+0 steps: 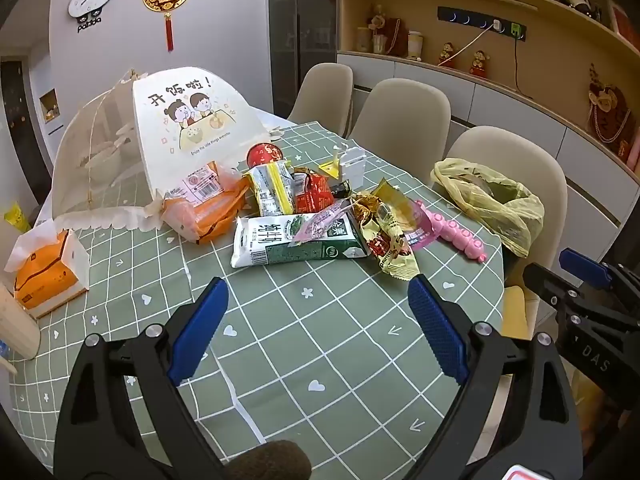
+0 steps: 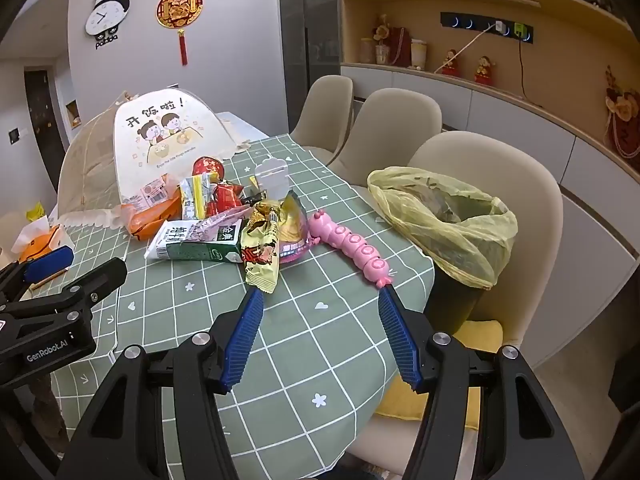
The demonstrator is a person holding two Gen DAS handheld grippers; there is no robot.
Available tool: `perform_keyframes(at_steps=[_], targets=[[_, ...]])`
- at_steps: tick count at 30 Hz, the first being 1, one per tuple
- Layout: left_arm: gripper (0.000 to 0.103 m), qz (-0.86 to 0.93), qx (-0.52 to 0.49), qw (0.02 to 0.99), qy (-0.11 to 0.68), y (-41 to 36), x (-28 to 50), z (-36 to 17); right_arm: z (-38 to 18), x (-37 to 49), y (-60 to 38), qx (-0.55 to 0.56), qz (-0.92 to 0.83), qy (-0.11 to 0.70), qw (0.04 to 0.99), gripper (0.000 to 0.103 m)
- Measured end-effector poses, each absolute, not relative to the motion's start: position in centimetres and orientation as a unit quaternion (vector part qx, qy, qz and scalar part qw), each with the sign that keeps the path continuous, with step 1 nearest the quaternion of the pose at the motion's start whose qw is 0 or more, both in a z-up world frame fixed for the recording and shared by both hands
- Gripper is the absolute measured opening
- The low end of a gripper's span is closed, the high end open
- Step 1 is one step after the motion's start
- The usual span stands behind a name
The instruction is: Collect trash
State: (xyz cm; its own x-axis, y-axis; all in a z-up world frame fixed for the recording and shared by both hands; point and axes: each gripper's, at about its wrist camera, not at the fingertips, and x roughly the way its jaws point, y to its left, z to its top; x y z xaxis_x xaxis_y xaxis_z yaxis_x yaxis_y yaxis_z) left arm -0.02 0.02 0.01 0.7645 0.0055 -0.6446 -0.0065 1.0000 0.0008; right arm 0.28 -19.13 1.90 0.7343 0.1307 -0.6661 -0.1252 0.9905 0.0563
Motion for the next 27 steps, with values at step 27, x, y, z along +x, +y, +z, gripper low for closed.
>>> perform_keyframes(at_steps=[27], targets=[[0.087,0.003,0.003,0.941,0.338,0.15,-0.38,0.44,1.79,0.11,-19.11,-0.001,0.066,0.358,0.931,0.057]])
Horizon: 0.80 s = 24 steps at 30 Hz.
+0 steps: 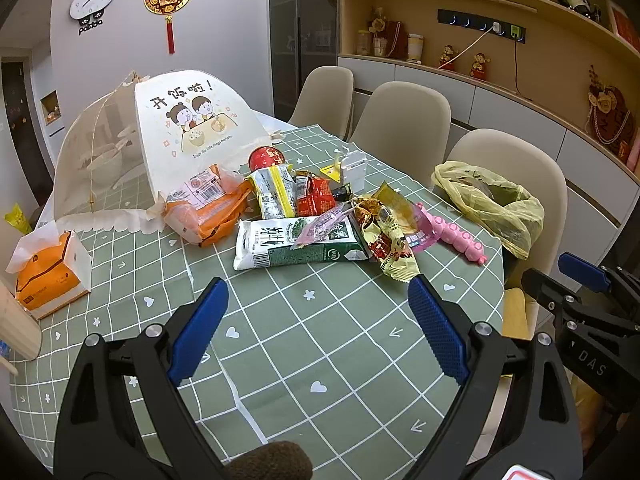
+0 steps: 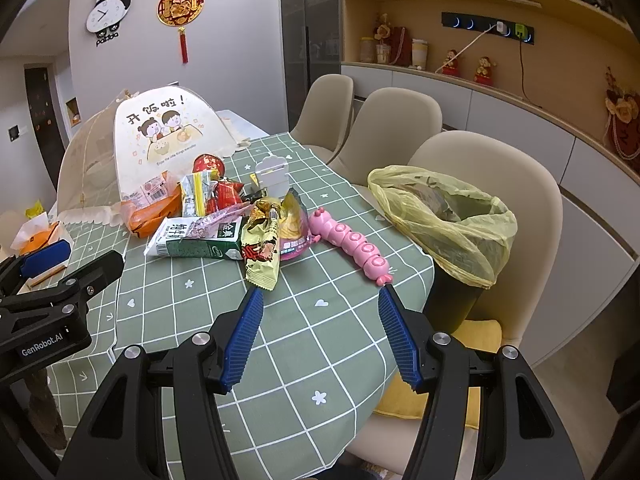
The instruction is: Collect trash
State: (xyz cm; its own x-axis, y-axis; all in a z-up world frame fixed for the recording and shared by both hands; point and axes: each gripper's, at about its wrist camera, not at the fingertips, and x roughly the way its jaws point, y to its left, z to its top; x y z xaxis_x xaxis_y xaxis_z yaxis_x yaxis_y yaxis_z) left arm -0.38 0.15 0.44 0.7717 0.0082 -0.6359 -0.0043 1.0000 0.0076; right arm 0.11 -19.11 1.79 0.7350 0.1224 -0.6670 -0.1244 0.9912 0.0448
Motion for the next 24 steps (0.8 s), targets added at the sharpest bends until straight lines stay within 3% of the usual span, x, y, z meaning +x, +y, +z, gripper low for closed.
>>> perform_keyframes(at_steps=[24], targets=[[0.087,0.001,0.006,0.942,0.336,-0.23,-0.35,0.56,2.07,-0.06,-18.97,-0.006,0.064,0.358,0.931,0.057]])
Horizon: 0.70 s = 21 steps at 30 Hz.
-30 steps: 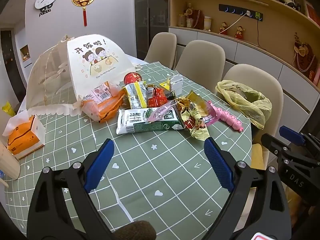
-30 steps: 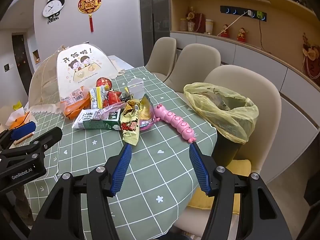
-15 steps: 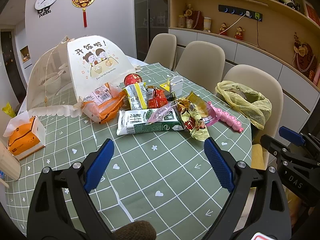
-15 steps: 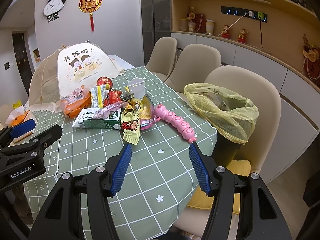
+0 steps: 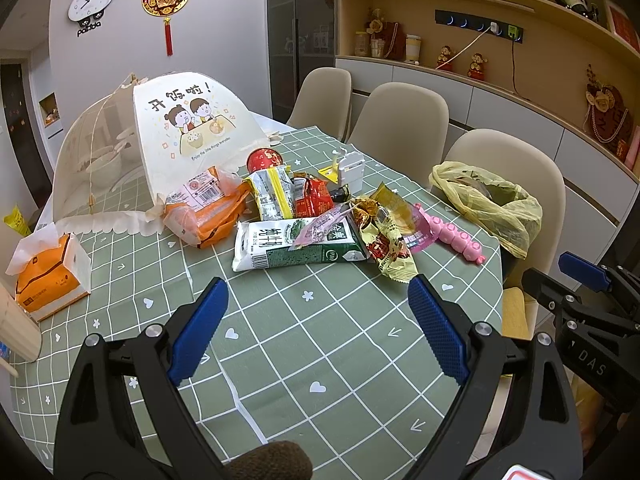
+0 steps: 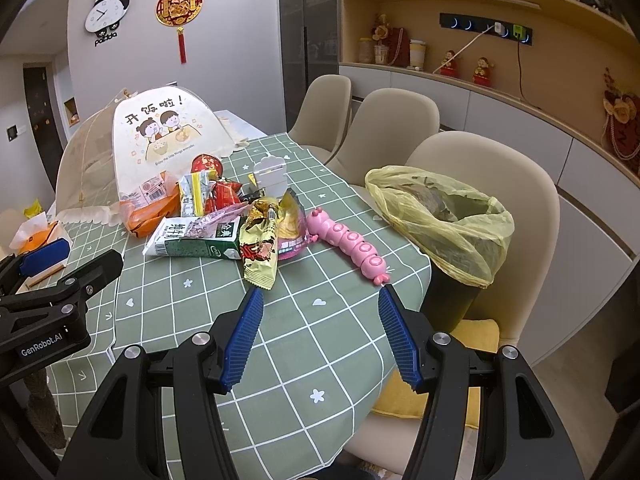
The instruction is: Collect trash
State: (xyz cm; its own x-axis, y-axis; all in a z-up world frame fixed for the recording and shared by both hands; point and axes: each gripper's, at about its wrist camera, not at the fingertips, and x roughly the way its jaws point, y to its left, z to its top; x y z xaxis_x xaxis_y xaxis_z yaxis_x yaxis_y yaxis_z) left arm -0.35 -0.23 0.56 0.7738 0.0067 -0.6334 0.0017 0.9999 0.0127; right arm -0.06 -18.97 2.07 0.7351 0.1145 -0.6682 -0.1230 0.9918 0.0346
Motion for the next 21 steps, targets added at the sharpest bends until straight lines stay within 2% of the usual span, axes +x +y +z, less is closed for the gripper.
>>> perform_keyframes(at_steps=[21], targets=[[0.087,0.001,0.007,0.941,0.338,-0.59,-0.27,0.44,1.86,-0.11,-19.62,-0.002,0.06,0.358,0.932,0.057]])
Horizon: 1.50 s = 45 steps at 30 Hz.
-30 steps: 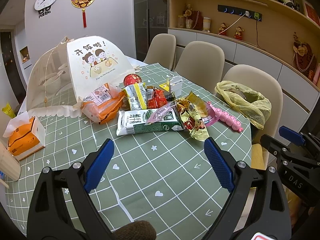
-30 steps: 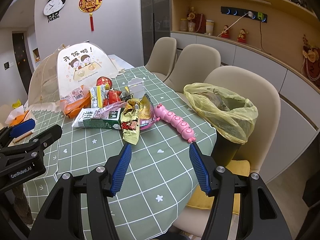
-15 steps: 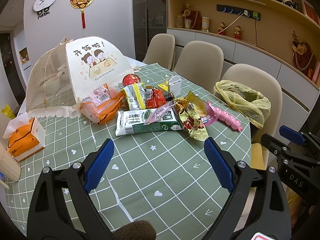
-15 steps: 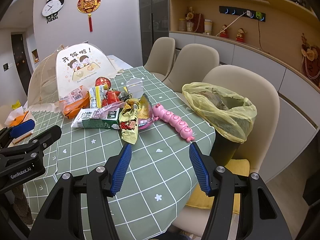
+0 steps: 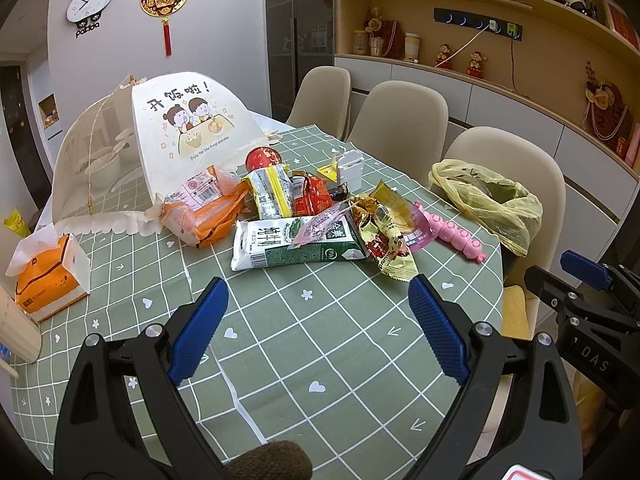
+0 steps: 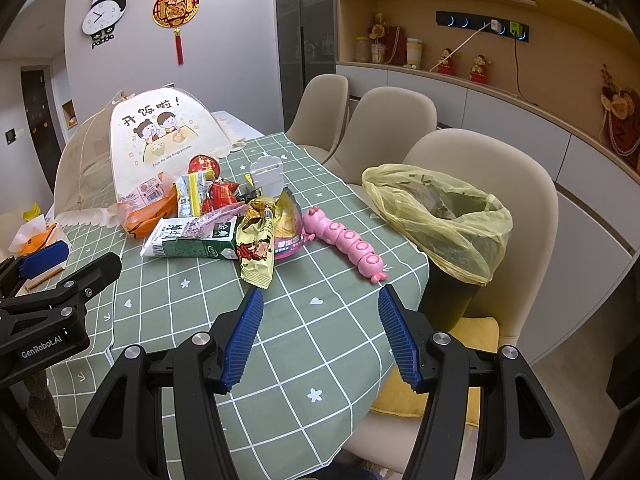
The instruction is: Collect trash
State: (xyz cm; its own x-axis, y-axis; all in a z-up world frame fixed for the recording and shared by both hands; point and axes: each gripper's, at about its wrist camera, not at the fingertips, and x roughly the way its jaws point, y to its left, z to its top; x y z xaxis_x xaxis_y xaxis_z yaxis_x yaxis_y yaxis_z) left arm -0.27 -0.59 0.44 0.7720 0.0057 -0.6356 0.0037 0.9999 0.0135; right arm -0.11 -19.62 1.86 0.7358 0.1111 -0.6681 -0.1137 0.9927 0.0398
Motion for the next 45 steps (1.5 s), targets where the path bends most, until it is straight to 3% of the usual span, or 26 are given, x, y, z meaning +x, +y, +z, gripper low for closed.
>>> perform_keyframes(at_steps=[28,33,41,45], targets=[[0.087,-0.006,-0.016,0.932,0.363,0.9,1.2,-1.5,0.9,1.7,-18.9,-0.014,0.058,0.381,0.922,0.057],[0.094,-0.018,-0.018,0.929,0.37,1.8,2.9,-2.2,0.5,3.1,-18.8,-0.018,0.059,0.388,0.92,0.057],[0.094,0.038,-0.026,0.927,0.372,10.4,11.3,-2.8,-0.6,6.6,-18.2,-0.024,0.067,0.407,0.911,0.057],[0.094,0.071,-0.089,0.908,0.404,17.2,16.3,-4.3,-1.7,8.0,-17.7,-0.024,0.075,0.424,0.902,0.057]])
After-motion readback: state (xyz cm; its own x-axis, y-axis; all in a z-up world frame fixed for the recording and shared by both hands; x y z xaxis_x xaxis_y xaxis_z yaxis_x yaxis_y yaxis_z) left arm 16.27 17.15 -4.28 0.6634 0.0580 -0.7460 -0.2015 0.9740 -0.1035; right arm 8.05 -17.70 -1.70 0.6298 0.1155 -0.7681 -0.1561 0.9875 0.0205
